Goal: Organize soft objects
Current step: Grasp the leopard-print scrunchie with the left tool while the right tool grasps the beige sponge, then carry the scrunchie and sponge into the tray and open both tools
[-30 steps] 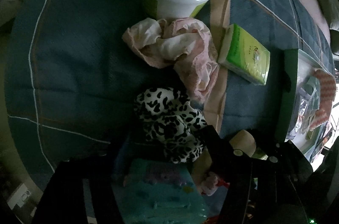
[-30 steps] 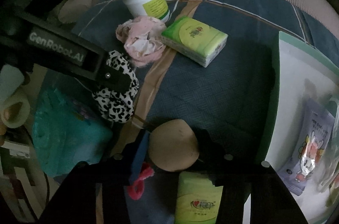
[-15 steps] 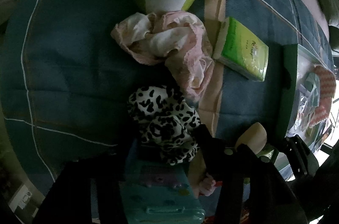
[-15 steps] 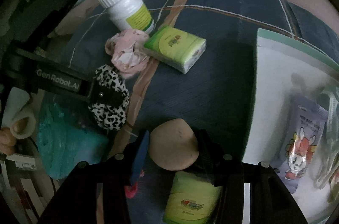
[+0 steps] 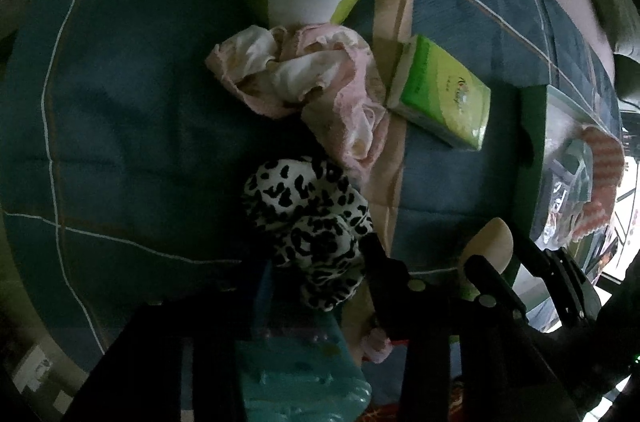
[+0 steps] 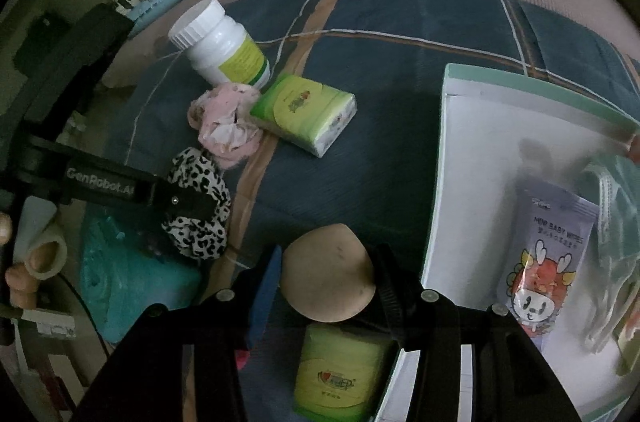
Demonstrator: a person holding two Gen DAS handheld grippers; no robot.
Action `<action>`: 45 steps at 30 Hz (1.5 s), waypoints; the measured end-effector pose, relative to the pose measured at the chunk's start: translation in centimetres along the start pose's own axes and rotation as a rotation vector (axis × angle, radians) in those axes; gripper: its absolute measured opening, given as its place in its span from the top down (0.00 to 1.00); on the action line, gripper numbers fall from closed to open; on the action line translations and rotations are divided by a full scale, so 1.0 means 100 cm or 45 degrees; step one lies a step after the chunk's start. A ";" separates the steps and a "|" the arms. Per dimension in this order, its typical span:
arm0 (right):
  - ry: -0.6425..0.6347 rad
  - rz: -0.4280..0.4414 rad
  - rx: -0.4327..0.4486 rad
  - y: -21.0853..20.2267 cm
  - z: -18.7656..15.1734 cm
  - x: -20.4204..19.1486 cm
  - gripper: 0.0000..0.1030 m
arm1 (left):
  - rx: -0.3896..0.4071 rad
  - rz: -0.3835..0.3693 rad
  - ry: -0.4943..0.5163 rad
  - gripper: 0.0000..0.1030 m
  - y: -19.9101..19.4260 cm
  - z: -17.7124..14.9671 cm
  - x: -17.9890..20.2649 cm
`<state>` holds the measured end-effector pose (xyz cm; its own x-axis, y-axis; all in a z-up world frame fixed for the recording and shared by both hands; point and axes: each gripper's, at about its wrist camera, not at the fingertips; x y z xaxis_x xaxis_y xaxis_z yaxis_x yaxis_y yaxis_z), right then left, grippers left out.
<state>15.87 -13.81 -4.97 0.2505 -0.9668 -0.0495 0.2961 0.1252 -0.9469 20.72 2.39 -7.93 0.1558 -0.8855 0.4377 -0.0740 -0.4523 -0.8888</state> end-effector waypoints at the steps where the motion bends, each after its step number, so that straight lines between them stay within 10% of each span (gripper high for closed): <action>1: -0.001 0.000 0.001 -0.001 0.000 0.000 0.51 | 0.003 -0.001 0.004 0.58 -0.001 -0.002 0.001; 24: 0.059 0.016 0.112 -0.035 0.002 0.020 0.51 | 0.120 -0.048 0.067 0.59 -0.043 -0.024 0.020; 45: 0.394 -0.222 0.348 -0.128 -0.014 0.159 0.51 | 0.262 -0.091 0.420 0.59 -0.098 -0.069 0.177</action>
<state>14.74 -31.15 5.89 -0.1003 -0.9945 -0.0288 0.5526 -0.0316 -0.8329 17.44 -9.59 9.46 -0.1742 -0.8543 0.4898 0.1300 -0.5130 -0.8485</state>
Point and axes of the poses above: each gripper's, at about its wrist camera, not at the fingertips, and y roughly the way its jaws point, x to its right, z to its top, and after that the axes turned 15 degrees about -z, right-handed
